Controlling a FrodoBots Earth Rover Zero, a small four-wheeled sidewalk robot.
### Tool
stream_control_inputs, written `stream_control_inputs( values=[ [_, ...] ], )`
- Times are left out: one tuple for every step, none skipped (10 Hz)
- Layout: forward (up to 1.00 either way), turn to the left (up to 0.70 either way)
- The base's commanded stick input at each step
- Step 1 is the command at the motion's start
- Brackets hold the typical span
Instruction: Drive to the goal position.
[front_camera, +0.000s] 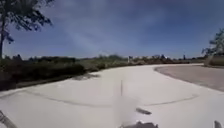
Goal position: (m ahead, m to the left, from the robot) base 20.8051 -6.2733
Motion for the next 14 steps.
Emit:
stream_control_inputs(
  values=[
    [0.85,0.0],
    [0.85,0.0],
    [0.85,0.0],
    [0.85,0.0],
    [0.85,0.0],
    [0.85,0.0],
    [0.85,0.0],
    [0.85,0.0],
    [0.85,0.0],
    [0.85,0.0],
    [0.85,0.0],
    [0.85,0.0],
    [0.85,0.0],
    [0.85,0.0]
  ],
)
